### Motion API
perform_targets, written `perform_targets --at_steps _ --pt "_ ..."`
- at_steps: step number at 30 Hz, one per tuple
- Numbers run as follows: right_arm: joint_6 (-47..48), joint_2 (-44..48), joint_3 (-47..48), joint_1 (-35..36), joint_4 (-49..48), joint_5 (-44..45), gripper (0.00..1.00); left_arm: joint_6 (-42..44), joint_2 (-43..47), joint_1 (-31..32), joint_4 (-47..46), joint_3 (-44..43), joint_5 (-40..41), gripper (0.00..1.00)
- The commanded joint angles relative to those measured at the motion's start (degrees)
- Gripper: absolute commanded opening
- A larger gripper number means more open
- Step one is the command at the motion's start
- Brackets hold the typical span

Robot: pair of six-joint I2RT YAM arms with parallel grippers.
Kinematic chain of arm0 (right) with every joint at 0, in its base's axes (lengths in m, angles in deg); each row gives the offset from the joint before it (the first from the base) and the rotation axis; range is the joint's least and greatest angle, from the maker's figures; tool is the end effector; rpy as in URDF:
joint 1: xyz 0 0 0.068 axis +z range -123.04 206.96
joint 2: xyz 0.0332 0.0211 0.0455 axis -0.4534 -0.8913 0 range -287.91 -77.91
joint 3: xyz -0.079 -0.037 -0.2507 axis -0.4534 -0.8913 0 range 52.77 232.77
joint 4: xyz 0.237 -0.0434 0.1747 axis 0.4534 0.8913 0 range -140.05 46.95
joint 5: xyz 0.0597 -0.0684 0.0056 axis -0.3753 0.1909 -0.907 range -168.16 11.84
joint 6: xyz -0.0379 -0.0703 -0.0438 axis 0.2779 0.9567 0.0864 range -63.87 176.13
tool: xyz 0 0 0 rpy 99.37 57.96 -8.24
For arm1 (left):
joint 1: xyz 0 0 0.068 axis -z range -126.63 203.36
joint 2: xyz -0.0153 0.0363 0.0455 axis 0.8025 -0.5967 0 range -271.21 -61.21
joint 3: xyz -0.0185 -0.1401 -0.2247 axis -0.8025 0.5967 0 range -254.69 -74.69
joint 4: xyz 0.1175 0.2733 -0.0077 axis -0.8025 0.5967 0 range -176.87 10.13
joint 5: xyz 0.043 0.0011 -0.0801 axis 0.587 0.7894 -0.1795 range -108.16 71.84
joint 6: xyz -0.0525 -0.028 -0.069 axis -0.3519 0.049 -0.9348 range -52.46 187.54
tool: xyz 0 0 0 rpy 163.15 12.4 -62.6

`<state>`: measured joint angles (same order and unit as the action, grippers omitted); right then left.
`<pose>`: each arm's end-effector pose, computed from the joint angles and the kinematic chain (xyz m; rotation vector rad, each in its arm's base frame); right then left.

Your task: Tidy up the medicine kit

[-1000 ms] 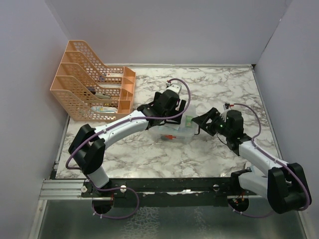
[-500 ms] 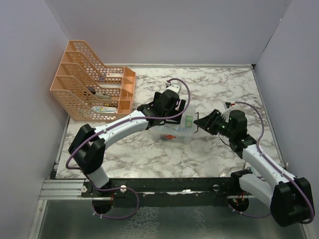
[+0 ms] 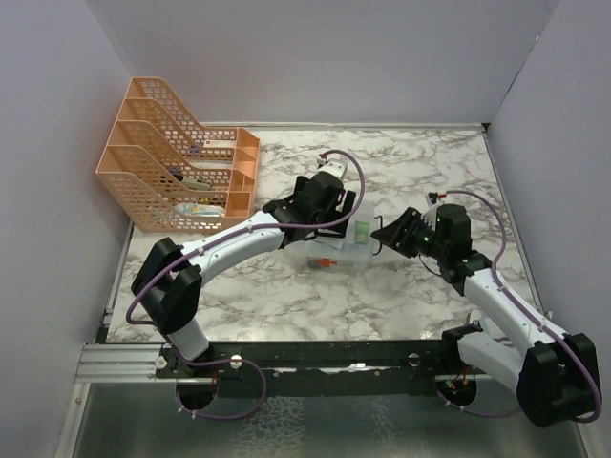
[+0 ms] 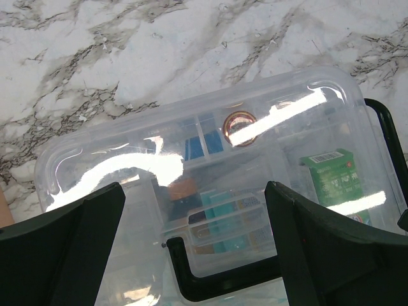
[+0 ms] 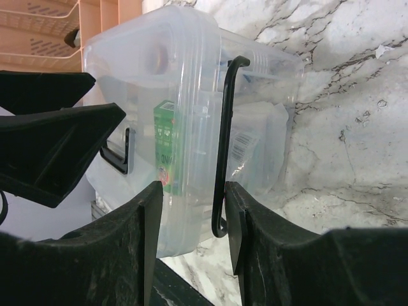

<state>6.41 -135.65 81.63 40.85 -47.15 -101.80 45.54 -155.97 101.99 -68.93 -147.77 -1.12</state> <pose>0.2704 0.1005 0.1677 0.4443 2.2297 1.0643 0.3113 -0.3171 0.2231 0.3626 2.2181 -0.3355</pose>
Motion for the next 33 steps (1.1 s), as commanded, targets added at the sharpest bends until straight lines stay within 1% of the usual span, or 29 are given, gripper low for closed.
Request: perform_targets --at_steps 1,9,16,21,24,28,31,33 --pt "2.9 0.0 3.3 0.3 3.8 2.3 0.43 -3.4 -5.0 0.1 11.8 3.7 -4.0 0.96" --pt "5.6 -2.4 6.6 0.3 5.1 0.9 0.37 -3.2 -5.0 0.1 11.8 3.5 -4.7 0.96" --pt "7.6 -5.1 8.4 1.1 5.3 -0.9 0.36 -3.2 -5.8 0.2 11.9 3.5 -5.1 0.95" --pt "8.5 -6.0 9.2 2.0 5.9 -0.3 0.36 -3.3 -6.0 0.1 11.9 3.5 -5.3 0.95" --pt "8.9 -6.2 10.0 2.6 7.1 1.3 0.34 -3.3 -6.0 0.1 11.9 3.4 -5.3 0.95" --pt "9.7 -6.7 11.9 3.9 10.6 5.7 0.33 -3.4 -6.1 0.1 11.9 3.3 -5.4 0.95" --pt "10.3 -7.5 13.5 5.6 13.1 9.0 0.3 -3.6 -6.3 0.1 11.9 3.3 -5.5 0.94" --pt "10.4 -8.1 14.5 6.5 14.0 10.3 0.26 -3.7 -6.4 0.1 11.9 3.3 -5.6 0.94"
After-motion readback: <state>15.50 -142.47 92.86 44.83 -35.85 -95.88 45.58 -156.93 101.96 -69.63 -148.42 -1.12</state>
